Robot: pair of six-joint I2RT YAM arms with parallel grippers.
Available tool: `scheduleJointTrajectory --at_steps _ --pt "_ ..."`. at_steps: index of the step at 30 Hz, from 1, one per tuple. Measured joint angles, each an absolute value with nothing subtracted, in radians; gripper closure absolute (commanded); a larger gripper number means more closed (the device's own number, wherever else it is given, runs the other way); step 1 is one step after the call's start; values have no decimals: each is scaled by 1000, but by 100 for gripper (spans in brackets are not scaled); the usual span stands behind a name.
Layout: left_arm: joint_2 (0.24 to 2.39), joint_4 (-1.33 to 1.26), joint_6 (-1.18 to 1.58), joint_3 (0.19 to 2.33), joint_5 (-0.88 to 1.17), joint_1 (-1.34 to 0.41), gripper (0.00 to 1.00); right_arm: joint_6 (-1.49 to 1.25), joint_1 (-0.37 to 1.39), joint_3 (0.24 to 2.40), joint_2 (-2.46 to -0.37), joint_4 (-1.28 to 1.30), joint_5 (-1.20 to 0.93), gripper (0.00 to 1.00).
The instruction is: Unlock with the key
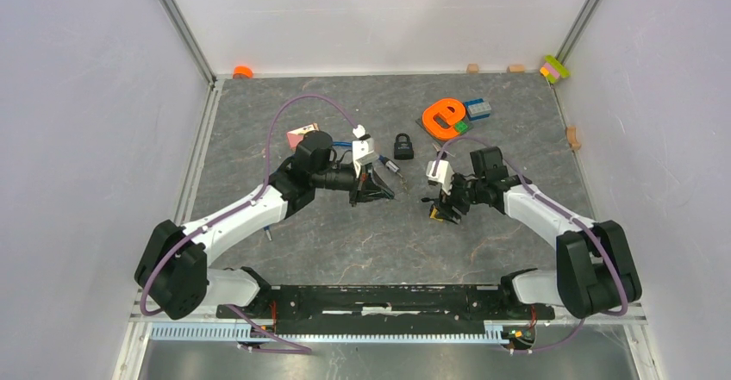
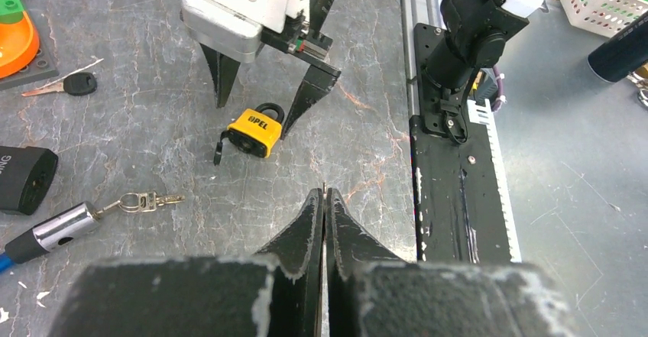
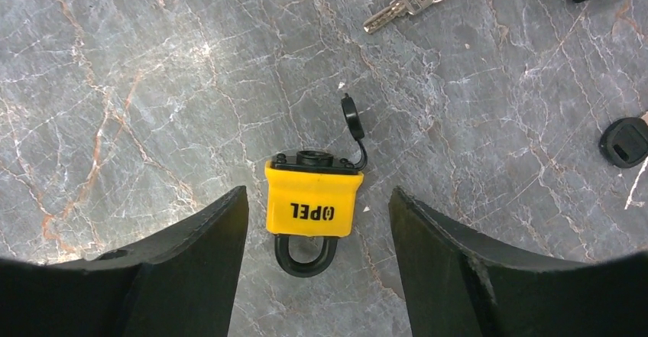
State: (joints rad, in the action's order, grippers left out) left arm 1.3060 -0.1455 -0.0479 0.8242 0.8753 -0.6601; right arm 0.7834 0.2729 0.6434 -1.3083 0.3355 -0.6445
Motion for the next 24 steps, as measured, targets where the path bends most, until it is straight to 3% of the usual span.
scheduleJointTrajectory --at_steps 5,17,24 --pt "1306 -120 -48 837 874 -661 98 786 273 666 -1353 339 -627 38" --pt "1306 -99 -48 843 874 -661 98 787 273 671 -1441 342 -616 38" --pt "1306 -99 -48 847 873 -661 98 792 276 672 -1460 347 -616 45"
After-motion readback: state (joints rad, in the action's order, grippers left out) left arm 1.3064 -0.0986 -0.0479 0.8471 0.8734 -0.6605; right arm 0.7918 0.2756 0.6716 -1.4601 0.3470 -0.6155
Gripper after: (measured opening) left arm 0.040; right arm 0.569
